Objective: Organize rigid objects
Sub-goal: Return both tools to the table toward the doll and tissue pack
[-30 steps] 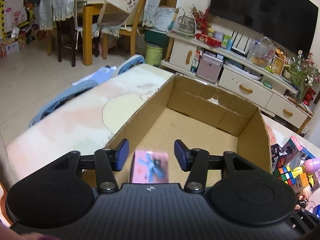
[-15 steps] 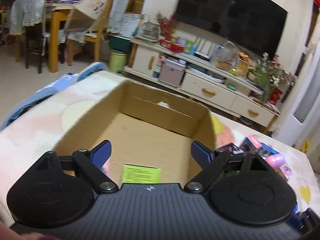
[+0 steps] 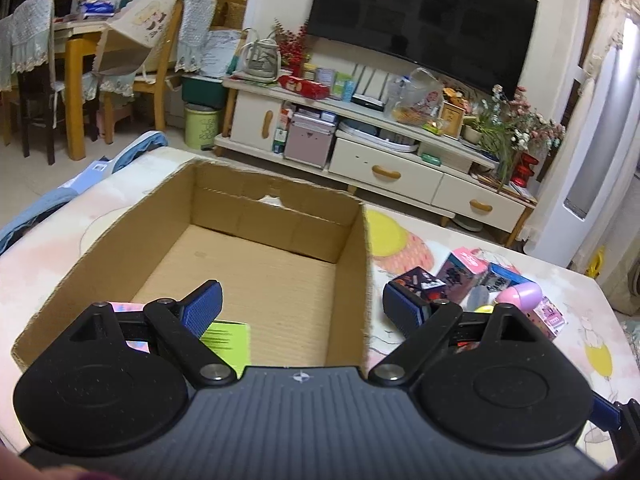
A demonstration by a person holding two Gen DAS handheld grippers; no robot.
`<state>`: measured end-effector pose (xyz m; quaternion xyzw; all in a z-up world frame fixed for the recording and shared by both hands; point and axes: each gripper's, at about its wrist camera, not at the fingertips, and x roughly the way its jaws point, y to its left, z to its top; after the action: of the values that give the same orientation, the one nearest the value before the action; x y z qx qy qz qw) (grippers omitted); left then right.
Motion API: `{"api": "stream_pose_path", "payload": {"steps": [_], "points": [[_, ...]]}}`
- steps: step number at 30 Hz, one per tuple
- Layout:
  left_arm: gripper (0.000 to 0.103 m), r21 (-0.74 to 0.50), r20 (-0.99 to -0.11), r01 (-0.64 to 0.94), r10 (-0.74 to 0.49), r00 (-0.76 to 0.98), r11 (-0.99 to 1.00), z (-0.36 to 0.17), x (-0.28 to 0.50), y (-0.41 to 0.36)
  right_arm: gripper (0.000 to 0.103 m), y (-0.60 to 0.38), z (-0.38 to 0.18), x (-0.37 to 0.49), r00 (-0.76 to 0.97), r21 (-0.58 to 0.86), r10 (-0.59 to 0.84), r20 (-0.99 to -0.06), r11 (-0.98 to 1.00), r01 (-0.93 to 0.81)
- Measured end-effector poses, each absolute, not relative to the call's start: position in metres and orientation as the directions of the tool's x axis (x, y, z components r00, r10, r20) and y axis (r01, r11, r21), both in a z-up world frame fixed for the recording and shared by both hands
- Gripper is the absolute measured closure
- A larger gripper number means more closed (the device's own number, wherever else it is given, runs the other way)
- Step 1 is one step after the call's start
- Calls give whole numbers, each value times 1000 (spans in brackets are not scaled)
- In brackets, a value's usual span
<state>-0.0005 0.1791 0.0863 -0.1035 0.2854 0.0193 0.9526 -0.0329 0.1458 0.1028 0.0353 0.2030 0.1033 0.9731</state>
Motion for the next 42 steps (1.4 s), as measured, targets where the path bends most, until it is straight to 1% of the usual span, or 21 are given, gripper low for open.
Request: {"api": "stream_pose_path", "payload": {"steps": [14,42], "points": [[0,-134,-539,33,-101,836,990,82,-2,172,1,92,90,-41,914,125,106,-391,990,-61],[0,-31,-585,221,-197,787,975,63,-2,143,1,4,62,-41,896,135,-72,-439,980,145]]}}
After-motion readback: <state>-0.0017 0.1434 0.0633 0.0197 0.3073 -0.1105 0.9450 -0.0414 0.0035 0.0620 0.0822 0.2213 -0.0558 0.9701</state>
